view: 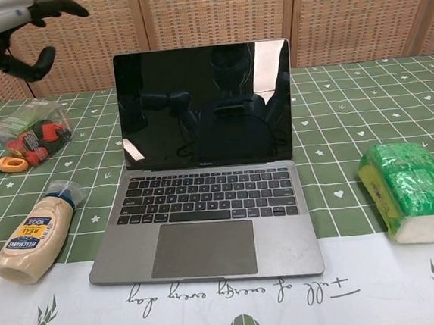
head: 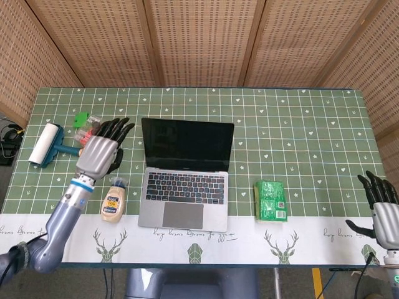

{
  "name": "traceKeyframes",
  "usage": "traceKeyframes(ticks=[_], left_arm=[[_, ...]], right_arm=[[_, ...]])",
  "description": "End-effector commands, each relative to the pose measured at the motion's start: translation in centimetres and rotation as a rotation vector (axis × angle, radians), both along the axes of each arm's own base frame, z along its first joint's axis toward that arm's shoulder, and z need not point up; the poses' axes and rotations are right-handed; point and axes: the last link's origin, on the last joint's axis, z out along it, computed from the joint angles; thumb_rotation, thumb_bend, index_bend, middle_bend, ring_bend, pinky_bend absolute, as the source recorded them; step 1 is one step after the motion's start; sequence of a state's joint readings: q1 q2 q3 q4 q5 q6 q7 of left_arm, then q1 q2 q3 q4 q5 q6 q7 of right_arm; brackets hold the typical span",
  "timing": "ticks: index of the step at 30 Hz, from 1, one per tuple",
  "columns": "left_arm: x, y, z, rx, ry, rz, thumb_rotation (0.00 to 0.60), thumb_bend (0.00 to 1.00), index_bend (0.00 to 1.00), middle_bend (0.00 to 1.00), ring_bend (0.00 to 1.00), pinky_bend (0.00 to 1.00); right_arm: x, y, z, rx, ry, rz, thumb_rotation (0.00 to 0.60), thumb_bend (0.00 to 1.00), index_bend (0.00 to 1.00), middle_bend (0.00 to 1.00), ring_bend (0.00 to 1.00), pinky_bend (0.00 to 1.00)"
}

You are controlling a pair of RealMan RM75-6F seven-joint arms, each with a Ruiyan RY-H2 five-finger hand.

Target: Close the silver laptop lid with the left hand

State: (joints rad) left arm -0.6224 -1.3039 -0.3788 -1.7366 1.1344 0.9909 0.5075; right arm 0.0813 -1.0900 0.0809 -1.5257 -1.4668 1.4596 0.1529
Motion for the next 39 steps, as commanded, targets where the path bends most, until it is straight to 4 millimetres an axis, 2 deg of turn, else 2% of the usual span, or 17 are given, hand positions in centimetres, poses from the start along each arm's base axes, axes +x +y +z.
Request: traceKeyframes(ticks=[1, 4, 8, 19, 27, 32, 39], left_arm=[[3.8, 3.4, -1.3, -0.049, 0.027, -0.024, 0.6, 0.92, 0.11, 0.0, 0.0, 0.12], [5.8, 5.2, -2.3, -0.098, 0.032, -0.013, 0.6, 0.99, 0.12, 0.0, 0.0, 0.13], [8.2, 7.3, -3.8, -0.171, 0.055, 0.014, 0.6, 1.0, 0.12, 0.0, 0.0, 0.14], [12.2, 10.1, -6.2, -0.244, 0.124, 0.07, 0.6, 1.0, 0.13, 0.0, 0.0, 0.14], [13.7, 10.6, -7.6, -0.275, 0.133, 0.096, 0.6, 1.0, 0.14, 0.0, 0.0, 0.14], [14.1, 10.7, -8.0, -0.277, 0.141, 0.099, 0.6, 1.0, 0.18, 0.01, 0.04, 0.17], [14.4, 10.6, -8.1, -0.27, 0.156, 0.108, 0.6, 1.0, 0.33, 0.2, 0.2, 0.3]], right_arm=[[0.0, 0.0, 0.2, -0.008, -0.004, 0.004, 0.6, 0.02, 0.0, 0.0, 0.0, 0.0], [-0.1, -0.1, 0.4, -0.011, -0.009, 0.0, 0.6, 0.02, 0.0, 0.0, 0.0, 0.0], [-0.4, -0.2, 0.6, -0.014, -0.017, -0.014, 0.6, 0.02, 0.0, 0.0, 0.0, 0.0], [-0.8, -0.3, 1.2, -0.033, -0.031, -0.024, 0.6, 0.02, 0.0, 0.0, 0.0, 0.0], [-0.8, -0.3, 1.5, -0.039, -0.041, -0.023, 0.6, 0.02, 0.0, 0.0, 0.0, 0.0], [-0.8, -0.2, 1.7, -0.046, -0.048, -0.021, 0.6, 0.02, 0.0, 0.0, 0.0, 0.0], [-0.8, -0.1, 1.8, -0.043, -0.052, -0.014, 0.6, 0.02, 0.0, 0.0, 0.0, 0.0]])
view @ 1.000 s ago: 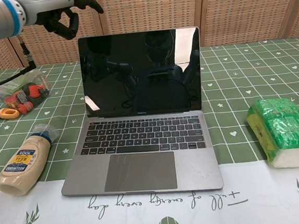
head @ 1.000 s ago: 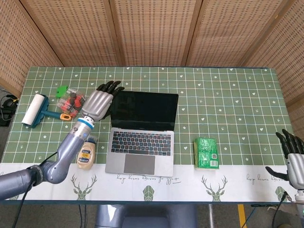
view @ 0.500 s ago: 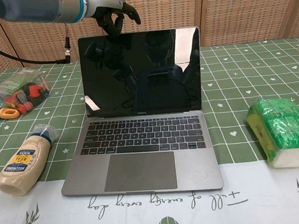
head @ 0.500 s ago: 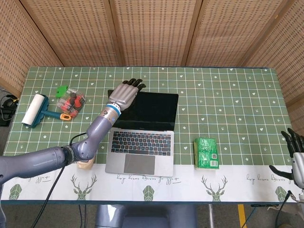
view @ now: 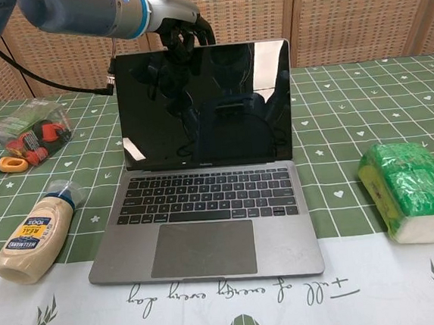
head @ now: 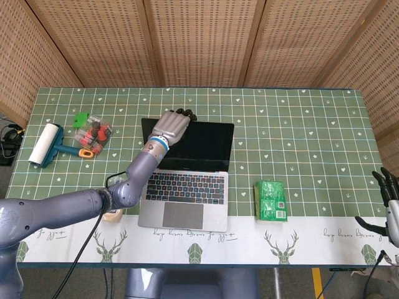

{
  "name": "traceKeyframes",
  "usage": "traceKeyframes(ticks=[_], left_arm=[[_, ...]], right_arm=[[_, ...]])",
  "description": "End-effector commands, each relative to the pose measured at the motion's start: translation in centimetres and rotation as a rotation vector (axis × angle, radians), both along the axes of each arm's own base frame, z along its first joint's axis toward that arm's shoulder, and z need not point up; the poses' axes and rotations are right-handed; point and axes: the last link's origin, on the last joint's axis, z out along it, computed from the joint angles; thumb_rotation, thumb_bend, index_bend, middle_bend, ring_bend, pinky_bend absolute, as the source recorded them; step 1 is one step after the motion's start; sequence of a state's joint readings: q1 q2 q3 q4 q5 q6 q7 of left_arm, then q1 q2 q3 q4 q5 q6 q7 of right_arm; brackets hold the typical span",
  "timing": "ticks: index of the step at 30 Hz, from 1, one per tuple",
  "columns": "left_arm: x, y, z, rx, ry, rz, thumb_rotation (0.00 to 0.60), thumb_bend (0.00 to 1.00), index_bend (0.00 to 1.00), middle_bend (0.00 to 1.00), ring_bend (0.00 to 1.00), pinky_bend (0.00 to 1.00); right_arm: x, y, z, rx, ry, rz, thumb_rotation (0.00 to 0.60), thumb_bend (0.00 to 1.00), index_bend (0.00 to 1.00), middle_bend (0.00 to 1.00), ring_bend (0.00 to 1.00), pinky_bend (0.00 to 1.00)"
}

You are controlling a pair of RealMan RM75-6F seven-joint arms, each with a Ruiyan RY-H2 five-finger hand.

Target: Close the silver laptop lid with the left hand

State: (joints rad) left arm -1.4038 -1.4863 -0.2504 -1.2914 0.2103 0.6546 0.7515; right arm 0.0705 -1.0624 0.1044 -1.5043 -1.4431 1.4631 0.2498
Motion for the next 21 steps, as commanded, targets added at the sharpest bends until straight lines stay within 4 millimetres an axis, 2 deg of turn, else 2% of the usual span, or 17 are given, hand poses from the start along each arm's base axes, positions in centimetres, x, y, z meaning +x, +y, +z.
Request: traceKeyframes(ticks=[1, 8, 21], left_arm=[[0.2, 0.0, 0.1, 0.005, -0.004, 0.002, 0.6, 1.0, 0.35, 0.24, 0.22, 0.31], [0.6, -0.3, 1.0, 0.013, -0.037, -0.007, 0.6, 1.0, 0.44, 0.34, 0.3, 0.36], [0.9, -2.4, 3.4, -0.004, -0.078, -0.062, 0.6, 1.0, 0.5, 0.41, 0.37, 0.39]], right_arm=[[0.0, 0.0, 0.0, 0.001, 0.0, 0.001, 0.6, 0.02, 0.0, 0.0, 0.0, 0.0], [0.2, 0.2, 0.0, 0.0, 0.0, 0.011, 0.6, 0.02, 0.0, 0.0, 0.0, 0.0], [0.8, 0.5, -0.2, 0.007, 0.002, 0.036, 0.6, 0.01, 0.0, 0.0, 0.0, 0.0]])
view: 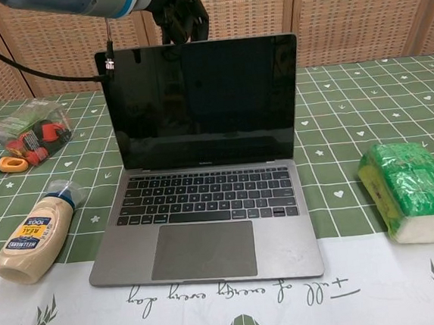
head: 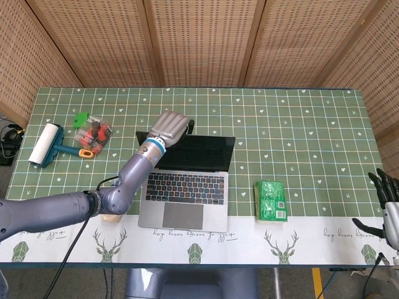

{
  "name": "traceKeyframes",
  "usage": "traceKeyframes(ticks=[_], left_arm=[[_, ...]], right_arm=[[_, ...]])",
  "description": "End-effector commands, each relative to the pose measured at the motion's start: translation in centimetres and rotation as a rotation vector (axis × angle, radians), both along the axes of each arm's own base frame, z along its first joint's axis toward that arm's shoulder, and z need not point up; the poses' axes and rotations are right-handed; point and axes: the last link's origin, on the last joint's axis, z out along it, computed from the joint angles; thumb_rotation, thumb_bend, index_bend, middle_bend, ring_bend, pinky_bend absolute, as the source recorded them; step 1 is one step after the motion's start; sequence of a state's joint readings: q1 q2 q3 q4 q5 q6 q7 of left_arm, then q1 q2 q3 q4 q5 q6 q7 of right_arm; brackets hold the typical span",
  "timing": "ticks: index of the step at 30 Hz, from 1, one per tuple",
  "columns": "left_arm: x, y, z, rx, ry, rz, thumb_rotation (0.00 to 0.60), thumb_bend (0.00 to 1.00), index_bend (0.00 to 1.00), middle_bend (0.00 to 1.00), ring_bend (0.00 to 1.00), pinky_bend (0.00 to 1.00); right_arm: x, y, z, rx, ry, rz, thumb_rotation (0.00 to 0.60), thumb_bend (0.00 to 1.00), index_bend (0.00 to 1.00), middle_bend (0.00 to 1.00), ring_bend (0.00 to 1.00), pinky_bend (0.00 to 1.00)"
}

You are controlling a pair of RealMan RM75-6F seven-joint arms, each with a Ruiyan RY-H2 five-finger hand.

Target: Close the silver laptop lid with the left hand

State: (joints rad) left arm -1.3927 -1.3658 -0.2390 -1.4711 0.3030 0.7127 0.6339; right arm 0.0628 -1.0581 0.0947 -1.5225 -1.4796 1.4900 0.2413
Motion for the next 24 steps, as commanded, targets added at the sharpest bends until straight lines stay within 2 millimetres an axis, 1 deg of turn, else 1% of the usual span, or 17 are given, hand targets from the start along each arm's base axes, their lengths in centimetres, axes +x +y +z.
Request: traceKeyframes(ticks=[1, 11, 24], left_arm=[[-0.1, -0.8, 0.8, -0.006, -0.013, -0.016, 0.6, 1.0, 0.51, 0.42, 0.37, 0.39], [-0.8, -3.9, 1.4, -0.066, -0.009, -0.057, 0.6, 1.0, 0.51, 0.42, 0.38, 0.4], [-2.6, -7.6, 1.1, -0.149, 0.006, -0.09, 0.6, 1.0, 0.51, 0.42, 0.38, 0.4]], right_arm=[[0.1, 0.1, 0.0, 0.0, -0.001, 0.004, 0.6, 0.01, 0.0, 0.0, 0.0, 0.0], [0.5, 0.5, 0.3, -0.012, -0.005, 0.022, 0.6, 0.02, 0.0, 0.0, 0.0, 0.0], [1.0, 0.9, 0.2, -0.007, -0.003, 0.048, 0.6, 0.01, 0.0, 0.0, 0.0, 0.0]])
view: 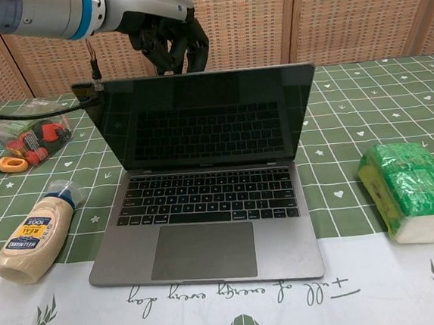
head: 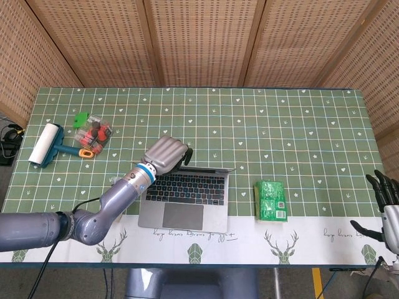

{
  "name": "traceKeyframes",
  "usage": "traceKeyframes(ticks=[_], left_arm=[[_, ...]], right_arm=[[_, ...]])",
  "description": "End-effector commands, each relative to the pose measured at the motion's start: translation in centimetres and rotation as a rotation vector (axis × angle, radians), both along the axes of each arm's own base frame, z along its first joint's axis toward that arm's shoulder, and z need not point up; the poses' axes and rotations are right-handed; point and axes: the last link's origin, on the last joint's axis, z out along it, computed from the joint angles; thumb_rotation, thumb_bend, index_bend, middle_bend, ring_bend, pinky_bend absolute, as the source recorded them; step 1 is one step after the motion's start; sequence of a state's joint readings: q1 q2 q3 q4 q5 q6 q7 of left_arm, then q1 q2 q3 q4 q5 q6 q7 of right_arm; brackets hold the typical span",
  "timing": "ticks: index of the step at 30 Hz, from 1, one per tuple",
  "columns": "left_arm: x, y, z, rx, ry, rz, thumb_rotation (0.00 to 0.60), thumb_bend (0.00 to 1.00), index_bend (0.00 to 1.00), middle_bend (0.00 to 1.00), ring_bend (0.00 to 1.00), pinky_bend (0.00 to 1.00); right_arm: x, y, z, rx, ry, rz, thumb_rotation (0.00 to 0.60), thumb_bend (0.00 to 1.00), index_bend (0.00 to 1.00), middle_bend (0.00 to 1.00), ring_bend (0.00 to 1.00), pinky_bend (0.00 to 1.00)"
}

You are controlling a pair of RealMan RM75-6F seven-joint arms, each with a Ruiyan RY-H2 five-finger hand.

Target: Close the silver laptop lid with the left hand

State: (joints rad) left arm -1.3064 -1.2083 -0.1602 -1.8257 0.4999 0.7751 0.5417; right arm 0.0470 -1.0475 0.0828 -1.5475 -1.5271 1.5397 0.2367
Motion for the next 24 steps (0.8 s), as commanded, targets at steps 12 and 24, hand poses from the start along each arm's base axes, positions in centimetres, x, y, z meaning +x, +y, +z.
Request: traceKeyframes(ticks=[12, 24], left_arm=[[-3.3, -4.7, -1.3, -0.137, 0.002, -0.004, 0.6, 1.0, 0.51, 0.42, 0.38, 0.4], [-6.3, -7.2, -5.4, -0.245, 0.015, 0.033, 0.6, 1.0, 0.51, 0.42, 0.38, 0.4]], right_arm=[[0.4, 0.4, -0.1, 0.006, 0.0, 0.019, 0.6, 0.02, 0.0, 0.0, 0.0, 0.0], [0.7, 0.6, -0.1, 0.006, 0.001, 0.029, 0.6, 0.01, 0.0, 0.0, 0.0, 0.0]])
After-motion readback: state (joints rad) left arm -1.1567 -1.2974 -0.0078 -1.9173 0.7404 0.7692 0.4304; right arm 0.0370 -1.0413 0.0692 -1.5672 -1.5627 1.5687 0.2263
